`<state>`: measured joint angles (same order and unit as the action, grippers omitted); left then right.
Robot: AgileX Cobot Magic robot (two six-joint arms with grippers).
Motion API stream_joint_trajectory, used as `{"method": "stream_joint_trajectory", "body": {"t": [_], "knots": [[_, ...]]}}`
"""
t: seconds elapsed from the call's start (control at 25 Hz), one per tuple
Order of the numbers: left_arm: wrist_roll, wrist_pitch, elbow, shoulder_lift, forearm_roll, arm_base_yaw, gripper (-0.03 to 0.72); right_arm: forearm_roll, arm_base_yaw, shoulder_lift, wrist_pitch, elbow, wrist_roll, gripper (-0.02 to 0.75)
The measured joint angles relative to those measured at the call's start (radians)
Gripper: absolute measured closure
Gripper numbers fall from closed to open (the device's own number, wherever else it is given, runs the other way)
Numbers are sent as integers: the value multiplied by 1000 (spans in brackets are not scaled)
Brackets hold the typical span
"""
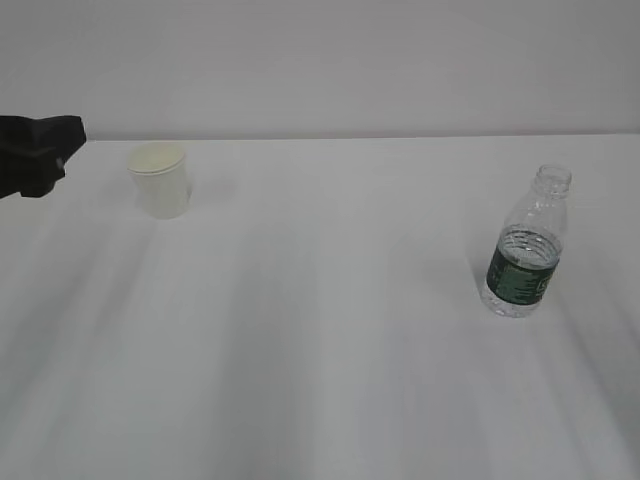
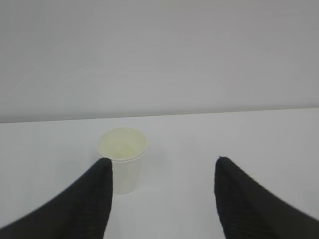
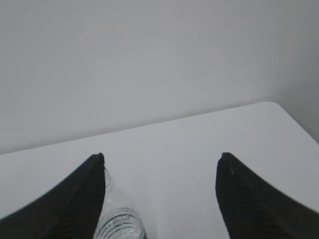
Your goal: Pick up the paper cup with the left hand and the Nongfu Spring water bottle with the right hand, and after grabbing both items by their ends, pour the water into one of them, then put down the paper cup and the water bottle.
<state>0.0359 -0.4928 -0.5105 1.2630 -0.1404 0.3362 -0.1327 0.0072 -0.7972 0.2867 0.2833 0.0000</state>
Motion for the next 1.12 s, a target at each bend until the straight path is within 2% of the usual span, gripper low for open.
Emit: {"method": "stream_joint_trajectory", "body": {"t": [0.28, 0.48, 0.76, 0.96, 1.12], "knots": [[0, -165, 122, 2, -62, 0, 228, 168, 51, -104, 127, -10, 80, 216], [0, -233, 164, 24, -69, 0, 228, 301, 73, -197, 203, -21, 152, 217], [0, -408, 167, 238, -50, 0, 228, 318, 73, -371, 528, -149, 232, 217], [76, -600, 167, 366, -9, 0, 228, 306, 73, -548, 780, -228, 187, 217], [92, -642, 167, 437, 57, 0, 228, 281, 73, -708, 838, -242, 108, 218]]}}
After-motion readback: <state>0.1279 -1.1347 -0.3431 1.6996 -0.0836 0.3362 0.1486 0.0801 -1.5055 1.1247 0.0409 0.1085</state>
